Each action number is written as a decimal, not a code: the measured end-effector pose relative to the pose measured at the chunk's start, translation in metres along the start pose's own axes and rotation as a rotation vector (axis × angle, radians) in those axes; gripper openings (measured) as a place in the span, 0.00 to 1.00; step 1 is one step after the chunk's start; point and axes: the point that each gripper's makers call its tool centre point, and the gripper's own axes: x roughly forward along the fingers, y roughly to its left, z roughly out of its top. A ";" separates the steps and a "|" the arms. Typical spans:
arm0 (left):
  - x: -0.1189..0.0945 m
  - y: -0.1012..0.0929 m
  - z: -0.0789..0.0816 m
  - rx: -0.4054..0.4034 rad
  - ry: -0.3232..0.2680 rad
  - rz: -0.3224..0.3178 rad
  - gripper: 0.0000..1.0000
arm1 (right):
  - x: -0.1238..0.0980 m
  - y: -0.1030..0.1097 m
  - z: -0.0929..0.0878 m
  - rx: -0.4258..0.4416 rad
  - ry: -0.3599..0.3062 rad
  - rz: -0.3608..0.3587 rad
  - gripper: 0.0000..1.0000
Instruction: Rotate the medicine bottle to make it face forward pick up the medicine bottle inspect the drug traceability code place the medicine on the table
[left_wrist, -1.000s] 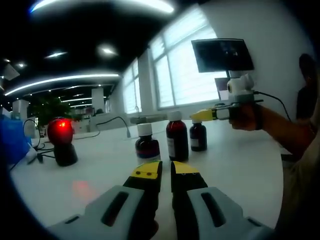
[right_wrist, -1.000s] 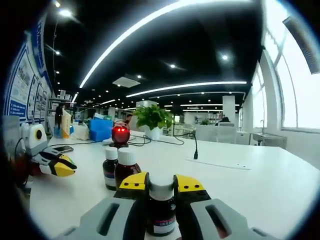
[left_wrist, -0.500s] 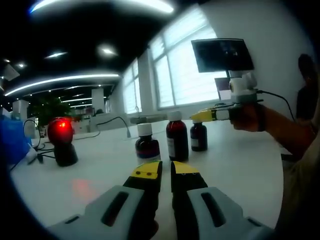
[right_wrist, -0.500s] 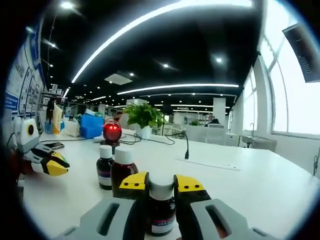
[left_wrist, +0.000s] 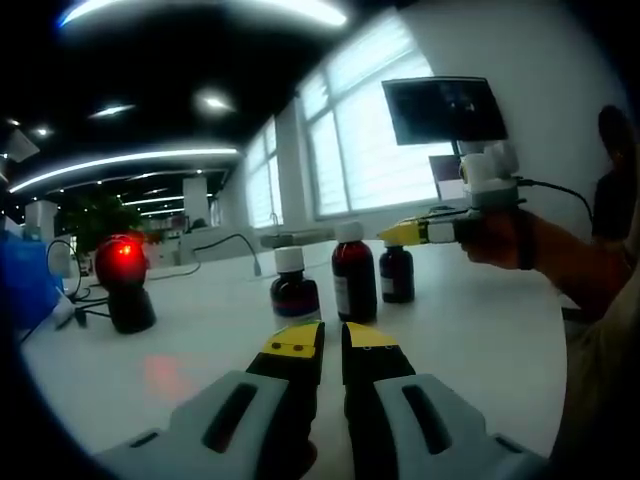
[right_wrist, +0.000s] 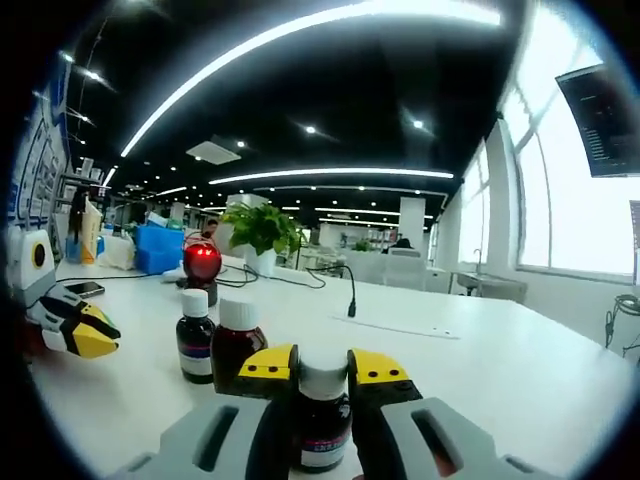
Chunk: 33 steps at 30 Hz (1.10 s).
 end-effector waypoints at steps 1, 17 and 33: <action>0.000 0.000 0.000 0.000 0.000 0.000 0.00 | 0.000 0.000 0.000 -0.001 0.000 -0.012 0.16; 0.000 0.000 0.000 0.002 -0.001 0.001 0.00 | 0.005 -0.002 0.000 -0.054 -0.001 -0.125 0.16; 0.000 0.000 0.000 -0.002 0.000 0.001 0.00 | 0.000 -0.005 0.010 -0.007 -0.034 -0.097 0.20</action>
